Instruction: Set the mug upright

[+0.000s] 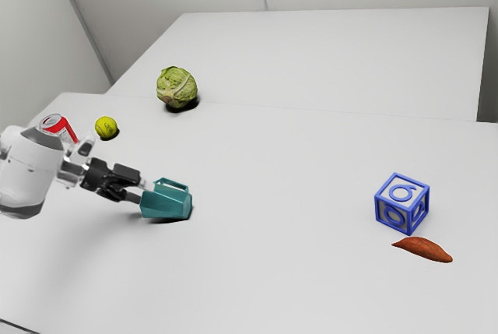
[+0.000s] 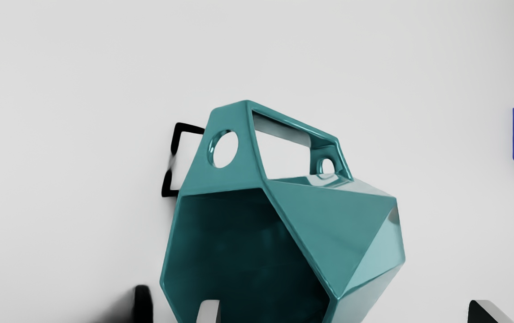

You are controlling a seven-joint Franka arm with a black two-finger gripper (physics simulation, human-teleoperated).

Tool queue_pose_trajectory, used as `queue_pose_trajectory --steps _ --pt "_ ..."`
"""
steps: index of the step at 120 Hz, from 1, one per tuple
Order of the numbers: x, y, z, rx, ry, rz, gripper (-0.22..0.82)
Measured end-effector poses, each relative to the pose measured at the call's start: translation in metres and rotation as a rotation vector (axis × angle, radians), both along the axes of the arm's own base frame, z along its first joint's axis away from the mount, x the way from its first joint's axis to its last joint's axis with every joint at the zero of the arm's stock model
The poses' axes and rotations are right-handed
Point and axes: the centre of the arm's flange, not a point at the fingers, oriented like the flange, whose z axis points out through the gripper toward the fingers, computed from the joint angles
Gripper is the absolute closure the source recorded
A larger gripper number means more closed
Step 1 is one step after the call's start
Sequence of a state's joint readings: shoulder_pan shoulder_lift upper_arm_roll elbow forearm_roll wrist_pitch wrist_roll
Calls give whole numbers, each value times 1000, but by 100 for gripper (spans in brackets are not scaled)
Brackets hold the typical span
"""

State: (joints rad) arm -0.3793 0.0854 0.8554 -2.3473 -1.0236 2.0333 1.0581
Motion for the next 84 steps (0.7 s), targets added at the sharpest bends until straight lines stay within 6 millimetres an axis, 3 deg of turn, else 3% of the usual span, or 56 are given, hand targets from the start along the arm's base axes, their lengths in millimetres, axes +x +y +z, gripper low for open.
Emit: queue_pose_trajectory --steps 64,73,84 --pt "16 -25 -25 -118 -65 -58 0" --pt "17 -26 -26 -125 -76 -63 5" --pt "17 -27 -27 -130 -88 -69 20"
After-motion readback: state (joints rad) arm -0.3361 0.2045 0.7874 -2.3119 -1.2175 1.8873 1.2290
